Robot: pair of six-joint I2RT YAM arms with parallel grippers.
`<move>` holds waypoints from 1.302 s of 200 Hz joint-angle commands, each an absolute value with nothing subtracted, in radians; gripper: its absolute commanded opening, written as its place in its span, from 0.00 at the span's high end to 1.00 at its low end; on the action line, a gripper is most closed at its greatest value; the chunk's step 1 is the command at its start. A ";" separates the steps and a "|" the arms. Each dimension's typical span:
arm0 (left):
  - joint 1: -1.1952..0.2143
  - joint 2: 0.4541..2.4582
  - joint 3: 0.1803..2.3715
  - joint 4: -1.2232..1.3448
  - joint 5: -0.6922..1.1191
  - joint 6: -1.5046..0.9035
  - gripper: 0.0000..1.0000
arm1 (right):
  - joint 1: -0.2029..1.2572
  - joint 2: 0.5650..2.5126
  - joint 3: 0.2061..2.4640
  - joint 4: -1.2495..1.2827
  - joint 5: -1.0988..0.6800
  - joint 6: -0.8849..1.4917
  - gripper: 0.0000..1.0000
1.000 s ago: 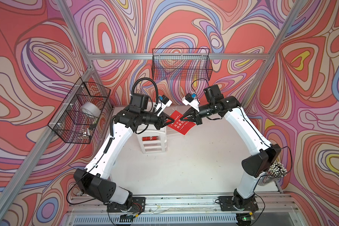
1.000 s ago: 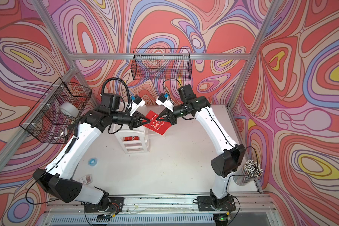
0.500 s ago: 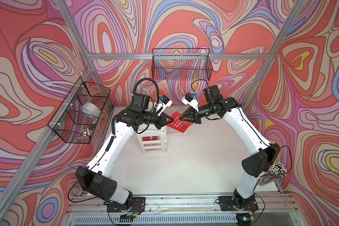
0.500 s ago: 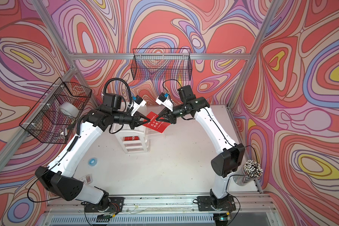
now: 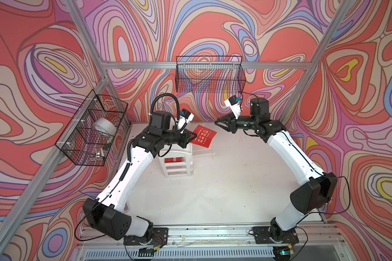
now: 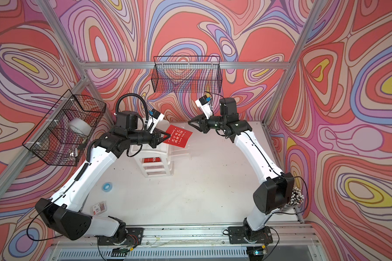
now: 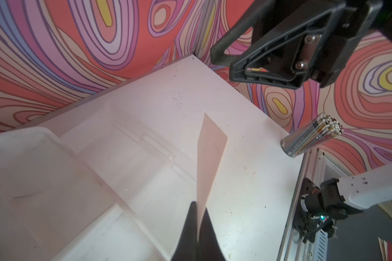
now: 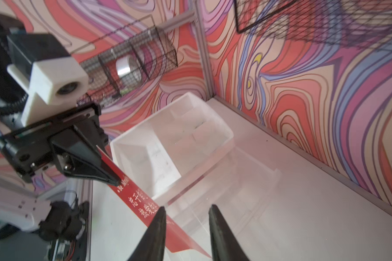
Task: Take the postcards out of the drawer
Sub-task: Place the postcard at the center of the board.
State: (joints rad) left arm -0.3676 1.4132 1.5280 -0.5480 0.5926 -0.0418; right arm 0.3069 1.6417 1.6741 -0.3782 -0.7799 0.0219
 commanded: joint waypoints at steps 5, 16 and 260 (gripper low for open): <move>-0.371 1.388 1.543 -0.427 0.524 -0.185 1.00 | 0.295 1.579 1.540 -0.096 -0.700 0.267 0.62; -0.371 1.392 1.551 -0.404 0.513 -0.226 1.00 | 0.294 1.563 1.493 -0.037 -0.693 0.314 0.61; -0.371 1.477 1.545 -0.087 0.671 -0.444 1.00 | 0.296 1.641 1.305 0.686 -0.940 0.853 0.71</move>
